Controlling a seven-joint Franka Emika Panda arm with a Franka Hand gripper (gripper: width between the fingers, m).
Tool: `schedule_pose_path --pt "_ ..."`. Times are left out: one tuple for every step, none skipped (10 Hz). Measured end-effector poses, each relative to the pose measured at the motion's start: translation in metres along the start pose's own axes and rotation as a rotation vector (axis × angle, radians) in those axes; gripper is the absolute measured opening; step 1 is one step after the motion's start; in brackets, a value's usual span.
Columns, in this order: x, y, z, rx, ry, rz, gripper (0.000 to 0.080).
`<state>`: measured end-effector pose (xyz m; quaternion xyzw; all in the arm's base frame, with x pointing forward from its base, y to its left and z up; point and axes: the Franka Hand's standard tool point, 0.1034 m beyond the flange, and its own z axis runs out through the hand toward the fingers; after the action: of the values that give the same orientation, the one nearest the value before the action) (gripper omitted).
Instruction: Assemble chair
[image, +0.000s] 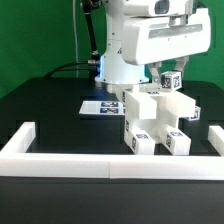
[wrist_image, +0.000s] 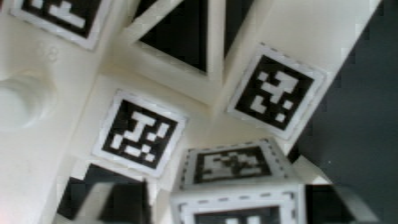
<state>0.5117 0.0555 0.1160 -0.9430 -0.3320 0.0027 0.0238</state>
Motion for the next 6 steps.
schedule_pose_path --pt "-0.0002 0.0000 0.0003 0.000 -0.001 0.032 0.0285" --pt "-0.0002 0.0000 0.0005 0.001 -0.001 0.043 0.0285" --pt "-0.0002 -0.0002 0.0006 0.001 -0.001 0.125 0.0285" --pt "-0.0001 -0.0002 0.0007 0.001 -0.001 0.205 0.0285" --pt "0.0007 0.0003 0.0008 0.002 0.000 0.306 0.0285" --pt "0.0011 0.0006 0.0010 0.001 0.001 0.406 0.0285"
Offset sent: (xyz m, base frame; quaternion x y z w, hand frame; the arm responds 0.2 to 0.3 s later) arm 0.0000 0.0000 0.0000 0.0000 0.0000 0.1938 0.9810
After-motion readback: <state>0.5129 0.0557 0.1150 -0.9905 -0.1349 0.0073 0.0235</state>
